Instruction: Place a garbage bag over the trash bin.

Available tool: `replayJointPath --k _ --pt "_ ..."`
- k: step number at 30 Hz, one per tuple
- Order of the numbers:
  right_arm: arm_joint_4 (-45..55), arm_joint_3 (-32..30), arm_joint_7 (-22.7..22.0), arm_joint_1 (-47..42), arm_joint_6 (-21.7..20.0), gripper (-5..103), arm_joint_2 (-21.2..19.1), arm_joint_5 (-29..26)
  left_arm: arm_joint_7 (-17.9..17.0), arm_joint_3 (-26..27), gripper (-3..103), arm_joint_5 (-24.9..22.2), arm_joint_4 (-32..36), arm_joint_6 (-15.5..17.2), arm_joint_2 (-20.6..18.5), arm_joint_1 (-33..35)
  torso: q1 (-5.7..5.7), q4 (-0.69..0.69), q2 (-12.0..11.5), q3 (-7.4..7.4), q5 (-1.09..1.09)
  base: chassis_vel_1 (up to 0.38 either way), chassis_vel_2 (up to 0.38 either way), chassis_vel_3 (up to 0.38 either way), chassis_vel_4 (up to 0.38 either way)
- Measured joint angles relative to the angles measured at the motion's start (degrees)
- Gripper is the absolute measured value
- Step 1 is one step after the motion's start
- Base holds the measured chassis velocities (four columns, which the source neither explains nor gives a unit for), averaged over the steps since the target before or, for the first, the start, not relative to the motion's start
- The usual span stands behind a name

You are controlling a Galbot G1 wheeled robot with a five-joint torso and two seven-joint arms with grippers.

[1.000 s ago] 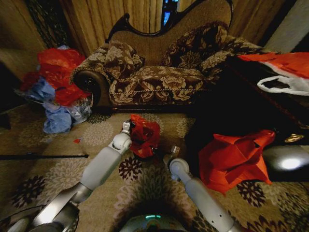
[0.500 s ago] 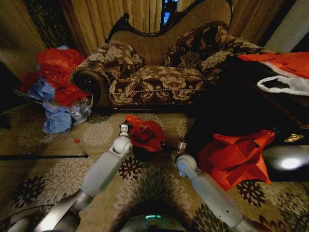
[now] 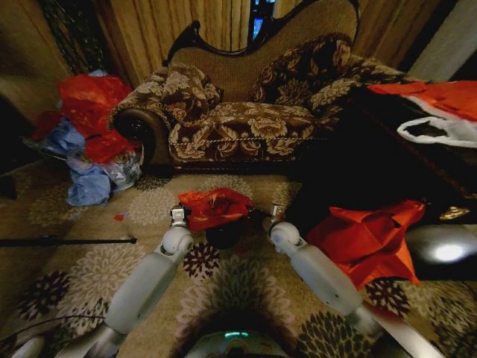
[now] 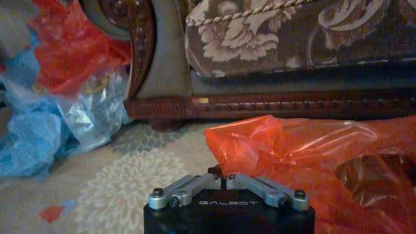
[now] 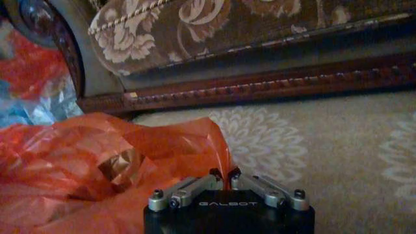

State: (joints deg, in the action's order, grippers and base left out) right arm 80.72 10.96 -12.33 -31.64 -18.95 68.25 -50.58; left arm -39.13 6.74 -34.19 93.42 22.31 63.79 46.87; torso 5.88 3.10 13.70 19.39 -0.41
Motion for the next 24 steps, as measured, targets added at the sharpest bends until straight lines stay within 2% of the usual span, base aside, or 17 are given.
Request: replayJointPath --k 2,6,7,8,11,14,17,24 --pt "-0.16 0.11 0.12 0.06 -0.03 0 -0.04 0.24 -0.08 -0.06 0 -0.22 -0.14 0.0 0.2 -0.07 0.0 0.0 0.0 0.0 0.0 0.0 0.0 0.0 0.0" --pt "2.93 0.34 -0.29 -1.73 -2.31 0 -2.64 -1.11 -0.69 -0.09 0 -0.81 -0.02 0.07 0.9 0.35 0.0 0.03 0.0 0.0 0.0 0.0 0.0 0.0 0.0" --pt "5.8 -0.1 -1.56 -3.2 -4.51 0 -4.03 -3.5 -1.15 0.04 0 -1.06 0.74 0.28 0.87 0.96 0.0 0.03 0.0 0.0 0.01 0.0 0.0 0.0 0.0" --pt "5.8 -0.1 -1.56 -3.2 -4.51 0 -4.03 -3.5 -1.15 0.04 0 -1.06 0.74 0.28 0.87 0.96 0.0 0.03 0.0 0.0 0.01 0.0 0.0 0.0 0.0" --pt "12.82 -1.98 -7.94 -7.72 -8.71 0 -7.38 -10.59 -2.43 0.84 0 -1.63 3.53 1.18 0.49 3.73 -0.01 0.02 0.0 -0.01 0.0 0.0 0.0 0.0 0.0" --pt "13.57 -2.75 -8.45 -9.59 -9.15 0 -8.33 -10.89 -2.94 1.3 0 -1.59 4.14 1.33 0.66 5.37 -0.01 0.03 0.01 -0.01 0.01 0.0 0.0 0.0 0.0" --pt "12.77 -3.0 -8.19 -10.43 -9.06 0 -8.03 -10.09 -3.07 1.35 0 -1.46 3.61 1.33 1.37 6.06 -0.01 0.02 0.0 -0.01 0.01 0.0 0.0 0.0 0.0" --pt "6.98 -2.21 -5.92 -10.95 -7.41 0 -3.58 -5.42 -3.04 -0.31 0 0.35 -3.23 0.25 5.67 5.09 -0.01 0.01 0.0 -0.01 0.01 0.0 0.0 0.0 0.0"
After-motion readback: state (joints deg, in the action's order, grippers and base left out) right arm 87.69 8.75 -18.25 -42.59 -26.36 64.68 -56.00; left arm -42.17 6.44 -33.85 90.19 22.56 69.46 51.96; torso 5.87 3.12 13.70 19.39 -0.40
